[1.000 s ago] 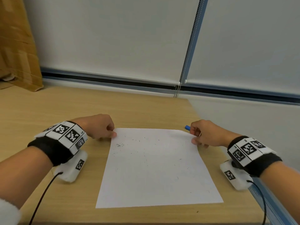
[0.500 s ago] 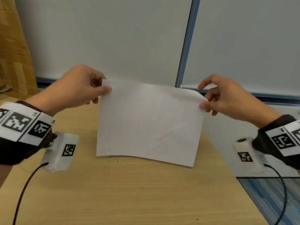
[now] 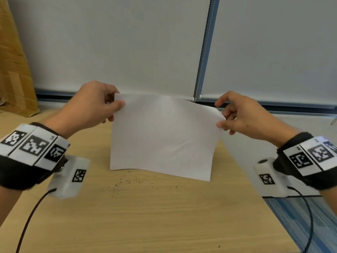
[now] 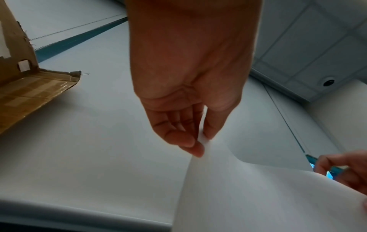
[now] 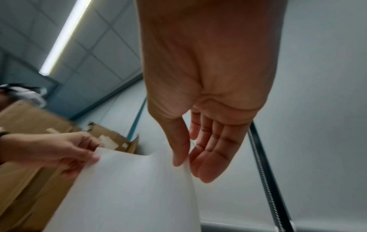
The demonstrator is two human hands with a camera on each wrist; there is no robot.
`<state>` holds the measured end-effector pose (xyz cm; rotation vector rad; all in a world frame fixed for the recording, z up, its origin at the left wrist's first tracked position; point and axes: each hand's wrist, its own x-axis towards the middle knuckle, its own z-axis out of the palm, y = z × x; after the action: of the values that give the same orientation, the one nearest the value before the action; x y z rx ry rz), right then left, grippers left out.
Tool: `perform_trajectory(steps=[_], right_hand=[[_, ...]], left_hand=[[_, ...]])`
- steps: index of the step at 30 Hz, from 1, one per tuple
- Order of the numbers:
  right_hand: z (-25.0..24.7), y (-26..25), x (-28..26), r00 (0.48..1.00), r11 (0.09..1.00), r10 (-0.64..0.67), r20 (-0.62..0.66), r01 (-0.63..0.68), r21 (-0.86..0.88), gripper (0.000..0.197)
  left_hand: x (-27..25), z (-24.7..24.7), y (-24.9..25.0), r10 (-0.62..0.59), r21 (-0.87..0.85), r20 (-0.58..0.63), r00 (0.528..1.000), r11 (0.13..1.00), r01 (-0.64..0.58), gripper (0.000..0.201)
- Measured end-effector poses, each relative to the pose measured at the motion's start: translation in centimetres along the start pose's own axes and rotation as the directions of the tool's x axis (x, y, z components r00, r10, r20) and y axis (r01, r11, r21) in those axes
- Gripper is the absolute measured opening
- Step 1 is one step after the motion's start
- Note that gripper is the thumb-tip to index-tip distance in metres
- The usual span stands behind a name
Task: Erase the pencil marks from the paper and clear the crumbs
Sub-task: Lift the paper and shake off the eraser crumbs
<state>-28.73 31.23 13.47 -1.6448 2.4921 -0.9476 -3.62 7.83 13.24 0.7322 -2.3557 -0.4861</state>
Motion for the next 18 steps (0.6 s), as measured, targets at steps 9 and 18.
perform_trajectory(steps=[9, 18], right_hand=[[5.5, 9.1, 4.4, 0.937, 0.902, 0.271, 0.219, -0.168, -0.398, 0.022], [10.3, 10.3, 6.3, 0.935, 0.909, 0.223, 0.277, -0.097, -0.405, 0.006]], left_hand=[[9.9, 1.0, -2.8, -0.17, -0.124, -0.077, 0.982, 0.979, 0.16, 0.017], [16.3, 6.0, -8.2, -0.289, -0.017, 0.024, 0.957, 0.957, 0.289, 0.023]])
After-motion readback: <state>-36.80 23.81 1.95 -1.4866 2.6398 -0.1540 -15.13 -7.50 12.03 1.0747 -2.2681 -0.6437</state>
